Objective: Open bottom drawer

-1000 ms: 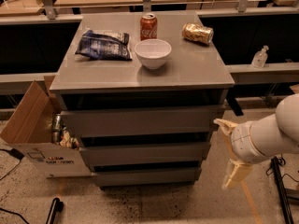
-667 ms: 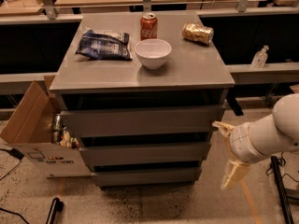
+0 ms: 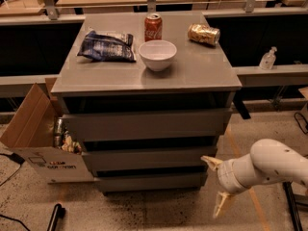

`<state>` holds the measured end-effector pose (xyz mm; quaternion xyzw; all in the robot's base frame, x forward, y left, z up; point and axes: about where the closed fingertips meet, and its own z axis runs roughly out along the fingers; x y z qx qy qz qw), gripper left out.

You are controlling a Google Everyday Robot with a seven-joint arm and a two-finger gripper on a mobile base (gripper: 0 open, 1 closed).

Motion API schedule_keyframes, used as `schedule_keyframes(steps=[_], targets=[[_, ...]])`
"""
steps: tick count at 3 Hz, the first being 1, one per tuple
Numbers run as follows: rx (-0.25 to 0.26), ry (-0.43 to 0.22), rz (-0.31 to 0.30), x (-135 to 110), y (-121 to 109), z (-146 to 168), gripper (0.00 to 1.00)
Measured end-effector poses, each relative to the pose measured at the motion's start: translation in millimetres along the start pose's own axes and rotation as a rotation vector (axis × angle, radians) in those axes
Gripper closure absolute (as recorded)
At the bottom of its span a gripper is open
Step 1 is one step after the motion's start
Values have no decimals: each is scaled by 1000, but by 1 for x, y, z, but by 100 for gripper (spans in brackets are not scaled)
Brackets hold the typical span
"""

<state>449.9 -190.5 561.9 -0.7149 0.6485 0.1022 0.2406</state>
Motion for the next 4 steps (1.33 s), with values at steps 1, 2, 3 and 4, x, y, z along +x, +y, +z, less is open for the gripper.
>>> schedule_keyframes(steps=[1, 2, 3, 4], targets=[[-8, -13, 2, 4, 4, 14, 0], [-5, -20, 0, 3, -1, 20, 0], [-7, -30, 36, 20, -19, 54, 0], [-67, -32, 113, 61, -33, 135, 0]])
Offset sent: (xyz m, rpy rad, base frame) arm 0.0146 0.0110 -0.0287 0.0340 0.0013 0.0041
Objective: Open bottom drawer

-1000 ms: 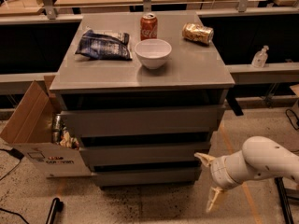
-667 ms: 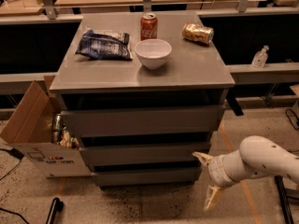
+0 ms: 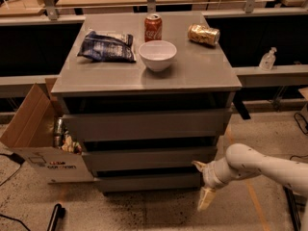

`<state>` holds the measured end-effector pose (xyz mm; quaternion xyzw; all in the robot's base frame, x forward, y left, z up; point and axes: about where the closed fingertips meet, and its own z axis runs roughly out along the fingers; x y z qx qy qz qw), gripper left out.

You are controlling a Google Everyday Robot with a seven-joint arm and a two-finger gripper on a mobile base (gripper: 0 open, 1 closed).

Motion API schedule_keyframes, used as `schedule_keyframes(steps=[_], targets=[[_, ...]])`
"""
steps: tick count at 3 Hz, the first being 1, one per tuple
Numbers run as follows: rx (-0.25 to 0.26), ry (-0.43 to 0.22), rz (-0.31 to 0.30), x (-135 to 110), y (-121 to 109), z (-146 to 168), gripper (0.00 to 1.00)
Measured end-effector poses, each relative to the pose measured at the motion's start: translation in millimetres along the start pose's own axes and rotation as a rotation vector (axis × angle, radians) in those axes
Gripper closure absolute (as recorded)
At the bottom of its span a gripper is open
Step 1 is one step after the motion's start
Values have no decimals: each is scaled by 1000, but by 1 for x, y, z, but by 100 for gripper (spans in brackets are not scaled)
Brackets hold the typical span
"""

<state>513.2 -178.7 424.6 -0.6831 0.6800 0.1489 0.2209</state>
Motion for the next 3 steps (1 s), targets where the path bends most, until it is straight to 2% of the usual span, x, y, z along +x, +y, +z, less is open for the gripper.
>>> schedule_keyframes(steps=[1, 2, 3], targets=[[-65, -1, 38, 31, 1, 64, 0], [-66, 0, 37, 31, 1, 64, 0], [-98, 11, 24, 38, -9, 106, 0]])
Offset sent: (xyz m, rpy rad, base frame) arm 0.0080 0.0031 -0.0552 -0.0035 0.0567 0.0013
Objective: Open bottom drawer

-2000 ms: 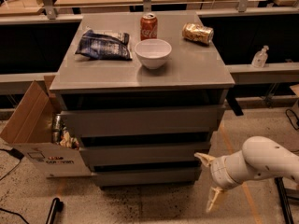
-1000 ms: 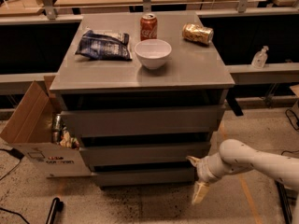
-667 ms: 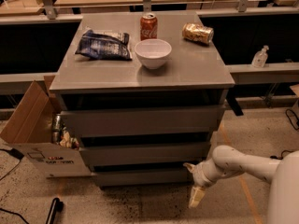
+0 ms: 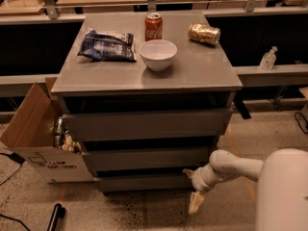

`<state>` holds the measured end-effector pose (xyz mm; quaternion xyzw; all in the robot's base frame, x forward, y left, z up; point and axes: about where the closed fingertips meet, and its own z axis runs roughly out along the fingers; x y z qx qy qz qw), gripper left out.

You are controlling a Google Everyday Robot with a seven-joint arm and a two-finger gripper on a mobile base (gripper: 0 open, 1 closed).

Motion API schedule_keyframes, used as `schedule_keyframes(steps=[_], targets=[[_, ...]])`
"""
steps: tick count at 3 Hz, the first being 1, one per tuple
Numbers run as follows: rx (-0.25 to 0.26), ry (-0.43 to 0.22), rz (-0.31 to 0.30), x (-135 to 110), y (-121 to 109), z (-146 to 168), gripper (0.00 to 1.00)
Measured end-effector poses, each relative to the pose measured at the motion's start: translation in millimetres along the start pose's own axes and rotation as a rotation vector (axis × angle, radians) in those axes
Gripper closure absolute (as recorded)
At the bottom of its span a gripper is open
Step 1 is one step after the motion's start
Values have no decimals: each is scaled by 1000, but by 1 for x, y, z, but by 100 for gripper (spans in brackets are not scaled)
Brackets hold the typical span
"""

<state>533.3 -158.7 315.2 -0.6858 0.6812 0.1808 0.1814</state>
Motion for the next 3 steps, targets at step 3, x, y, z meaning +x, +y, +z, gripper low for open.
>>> schedule_keyframes(steps=[3], targets=[[-5, 17, -10, 25, -25, 81, 0]])
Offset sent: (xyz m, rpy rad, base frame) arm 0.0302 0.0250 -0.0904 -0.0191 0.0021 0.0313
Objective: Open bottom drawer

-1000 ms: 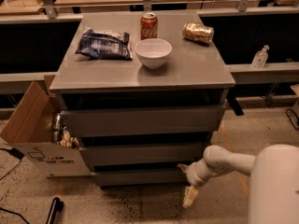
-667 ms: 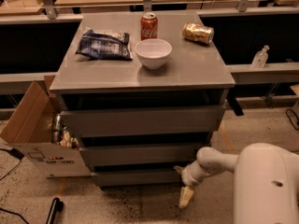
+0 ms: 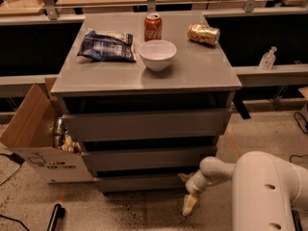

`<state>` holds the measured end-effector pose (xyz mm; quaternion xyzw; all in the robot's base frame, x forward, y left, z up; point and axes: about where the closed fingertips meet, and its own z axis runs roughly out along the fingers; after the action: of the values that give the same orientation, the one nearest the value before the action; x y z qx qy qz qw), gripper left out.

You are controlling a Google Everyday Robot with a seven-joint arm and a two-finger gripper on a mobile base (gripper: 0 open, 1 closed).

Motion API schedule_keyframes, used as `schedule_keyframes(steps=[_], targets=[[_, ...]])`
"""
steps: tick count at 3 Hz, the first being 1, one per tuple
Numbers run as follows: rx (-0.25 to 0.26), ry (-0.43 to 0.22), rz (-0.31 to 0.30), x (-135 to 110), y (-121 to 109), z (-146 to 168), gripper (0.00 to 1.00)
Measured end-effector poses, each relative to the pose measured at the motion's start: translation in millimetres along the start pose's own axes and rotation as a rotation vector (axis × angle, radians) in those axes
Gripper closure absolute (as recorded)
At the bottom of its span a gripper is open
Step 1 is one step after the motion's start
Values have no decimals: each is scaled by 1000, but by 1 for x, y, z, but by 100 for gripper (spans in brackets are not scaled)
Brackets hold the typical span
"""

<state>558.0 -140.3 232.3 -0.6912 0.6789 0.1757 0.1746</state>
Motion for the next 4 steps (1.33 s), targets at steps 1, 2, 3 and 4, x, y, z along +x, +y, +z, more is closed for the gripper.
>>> schedule_keyframes(steps=[1, 2, 3, 4], targets=[[50, -5, 7, 15, -12, 10, 0], [90, -3, 10, 27, -26, 19, 0], [124, 10, 3, 31, -36, 22, 0], [138, 19, 0, 33, -42, 25, 18]])
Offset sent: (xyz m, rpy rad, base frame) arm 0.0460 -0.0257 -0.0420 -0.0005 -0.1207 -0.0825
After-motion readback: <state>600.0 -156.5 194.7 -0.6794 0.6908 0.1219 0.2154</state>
